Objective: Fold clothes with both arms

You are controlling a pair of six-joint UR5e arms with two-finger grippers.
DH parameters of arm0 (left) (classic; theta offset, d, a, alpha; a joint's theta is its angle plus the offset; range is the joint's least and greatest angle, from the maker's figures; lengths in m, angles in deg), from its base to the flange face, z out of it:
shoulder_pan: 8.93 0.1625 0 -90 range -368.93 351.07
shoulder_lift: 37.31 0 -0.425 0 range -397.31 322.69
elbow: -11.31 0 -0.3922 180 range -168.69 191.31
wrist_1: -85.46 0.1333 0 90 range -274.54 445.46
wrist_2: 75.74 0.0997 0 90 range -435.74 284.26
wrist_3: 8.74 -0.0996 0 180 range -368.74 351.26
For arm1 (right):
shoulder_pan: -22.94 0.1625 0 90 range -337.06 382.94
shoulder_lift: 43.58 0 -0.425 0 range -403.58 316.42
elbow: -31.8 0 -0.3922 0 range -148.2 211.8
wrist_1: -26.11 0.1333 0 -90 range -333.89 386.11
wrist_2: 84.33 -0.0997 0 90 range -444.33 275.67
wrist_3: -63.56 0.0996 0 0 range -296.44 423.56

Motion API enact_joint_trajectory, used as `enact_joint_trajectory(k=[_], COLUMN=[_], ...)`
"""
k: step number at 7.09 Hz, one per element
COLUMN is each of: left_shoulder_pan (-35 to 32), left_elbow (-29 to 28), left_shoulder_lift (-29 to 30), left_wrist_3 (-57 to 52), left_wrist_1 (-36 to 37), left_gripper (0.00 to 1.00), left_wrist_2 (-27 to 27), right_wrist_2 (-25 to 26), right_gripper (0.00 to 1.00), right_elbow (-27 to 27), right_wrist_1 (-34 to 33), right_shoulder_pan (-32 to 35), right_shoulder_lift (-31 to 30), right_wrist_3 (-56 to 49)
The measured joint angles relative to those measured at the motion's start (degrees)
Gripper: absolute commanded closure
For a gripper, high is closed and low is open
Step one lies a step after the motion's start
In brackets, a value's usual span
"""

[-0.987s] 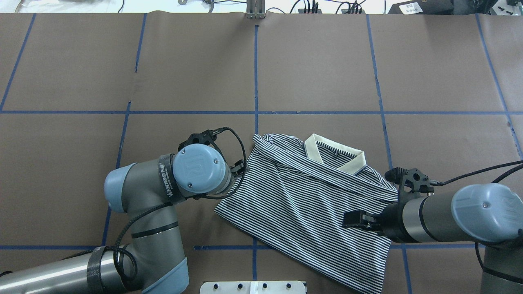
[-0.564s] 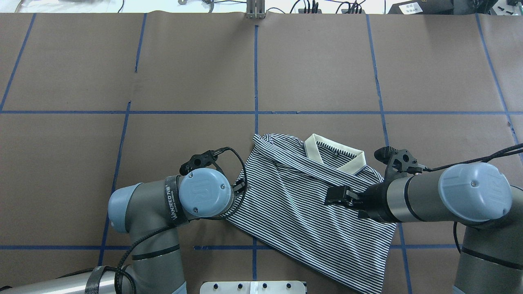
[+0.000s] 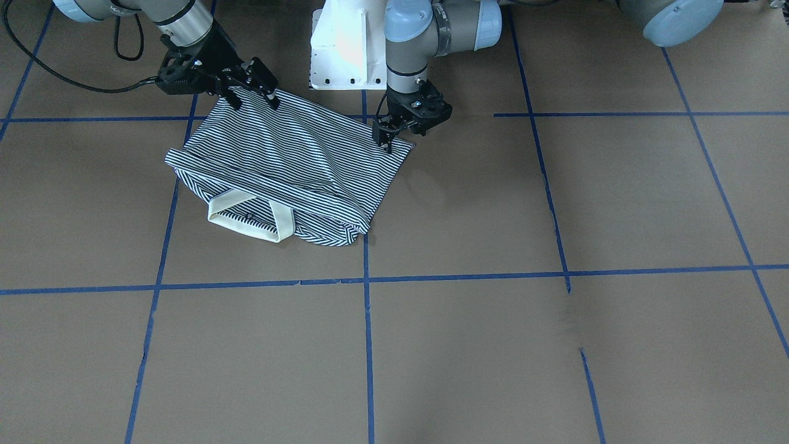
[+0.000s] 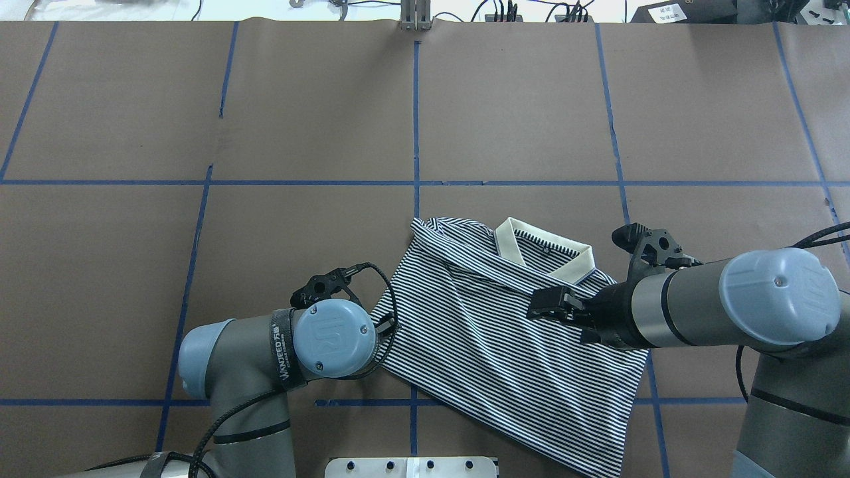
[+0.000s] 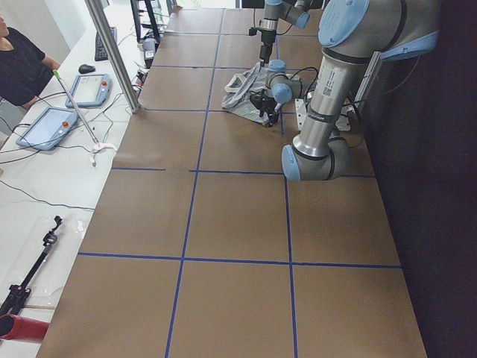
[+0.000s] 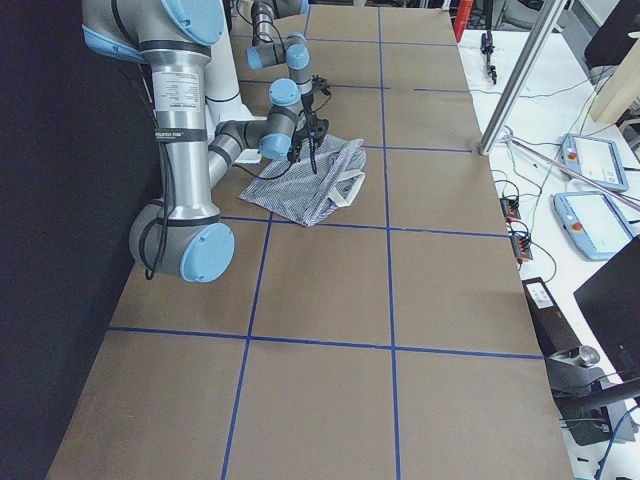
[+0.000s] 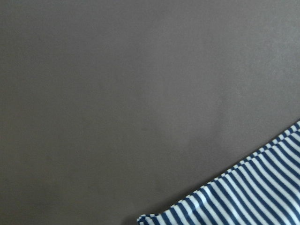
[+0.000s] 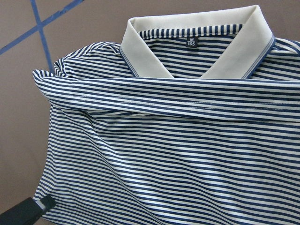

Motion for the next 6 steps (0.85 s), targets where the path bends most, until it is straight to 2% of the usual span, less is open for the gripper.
enact_joint_trajectory(k=[1, 2, 3, 4, 5, 6], left_shoulder_pan=[0.3, 0.5, 0.5, 0.5, 0.4, 0.2], left_elbow=[-0.1, -0.3, -0.4, -0.5, -0.5, -0.4], left_shoulder_lift=[0.1, 0.2, 0.4, 0.5, 0.5, 0.6], left_wrist_3=[0.3, 0.4, 0.3, 0.3, 0.3, 0.3], left_wrist_1=[-0.1, -0.2, -0.2, -0.3, -0.3, -0.3], left_gripper=[0.27, 0.36, 0.57, 0.86, 1.0, 1.0], left_wrist_2=[0.0, 0.2, 0.5, 1.0, 1.3, 1.9], right_wrist_2=[-1.7, -3.3, -4.1, -4.4, -4.5, -4.6], right_gripper=[0.0, 0.0, 0.0, 0.0, 0.0, 0.0], right_elbow=[0.0, 0.0, 0.1, 0.1, 0.2, 0.2], right_wrist_1=[0.0, 0.0, 0.0, 0.0, 0.0, 0.0], right_shoulder_pan=[1.2, 2.4, 3.1, 3.5, 3.7, 3.8], right_shoulder_lift=[-0.1, -0.2, -0.3, -0.3, -0.2, -0.3], right_wrist_3=[0.0, 0.0, 0.0, 0.0, 0.0, 0.0])
